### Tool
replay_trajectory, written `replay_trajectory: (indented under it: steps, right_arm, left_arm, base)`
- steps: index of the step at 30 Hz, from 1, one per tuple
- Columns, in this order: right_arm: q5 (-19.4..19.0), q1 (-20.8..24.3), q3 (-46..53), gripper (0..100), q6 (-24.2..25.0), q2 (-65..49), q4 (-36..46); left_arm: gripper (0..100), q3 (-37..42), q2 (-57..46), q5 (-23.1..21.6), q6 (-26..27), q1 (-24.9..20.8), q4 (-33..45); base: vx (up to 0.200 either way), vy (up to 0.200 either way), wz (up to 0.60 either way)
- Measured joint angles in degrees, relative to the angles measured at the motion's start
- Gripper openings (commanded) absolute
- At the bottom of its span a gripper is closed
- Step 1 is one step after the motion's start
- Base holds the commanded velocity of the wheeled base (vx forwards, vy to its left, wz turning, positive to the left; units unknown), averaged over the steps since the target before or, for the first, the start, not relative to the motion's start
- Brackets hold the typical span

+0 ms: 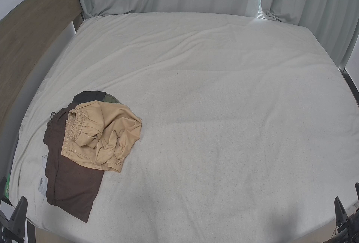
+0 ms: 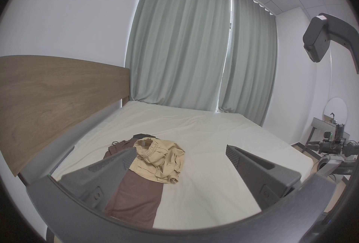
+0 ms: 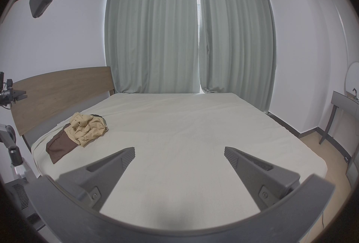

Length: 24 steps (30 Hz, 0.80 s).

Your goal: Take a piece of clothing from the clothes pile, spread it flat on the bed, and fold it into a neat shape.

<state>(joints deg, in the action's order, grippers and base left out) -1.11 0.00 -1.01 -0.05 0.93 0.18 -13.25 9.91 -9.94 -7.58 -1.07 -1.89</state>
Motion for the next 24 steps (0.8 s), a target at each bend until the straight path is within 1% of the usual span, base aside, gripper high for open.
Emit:
replay_trajectory:
  steps: [9, 11, 13, 16, 21, 24]
  right_arm:
    - [0.0, 0.0, 0.0, 100, 0.0, 0.0, 0.0]
    - [0.0, 0.0, 0.0, 100, -0.1, 0.0, 0.0]
    - [-0.1, 0.0, 0.0, 100, -0.1, 0.0, 0.0]
    - [-0.1, 0.0, 0.0, 100, -0.1, 0.0, 0.1]
    - [-0.1, 0.0, 0.0, 100, -0.1, 0.0, 0.1]
    - [-0.1, 0.0, 0.0, 100, -0.1, 0.0, 0.1]
  left_arm:
    - [100, -1.0, 4.6, -1.3, -0.3, -0.1, -0.1]
    - [100, -1.4, 5.5, -2.7, -0.6, -0.2, -0.1]
    - [100, -1.7, 7.1, -5.3, -2.9, -0.6, -0.1]
    - [100, -2.1, 9.2, -6.9, -5.1, -0.9, -0.2]
    - [100, -2.9, 13.4, -9.1, -6.0, -1.6, -1.5]
    - [100, -3.2, 16.3, -10.4, -6.3, -2.0, -4.8]
  base:
    - [0.000, 0.000, 0.00]
    - [0.000, 0.000, 0.00]
    - [0.000, 0.000, 0.00]
    - [0.000, 0.000, 0.00]
    - [0.000, 0.000, 0.00]
    - [0.000, 0.000, 0.00]
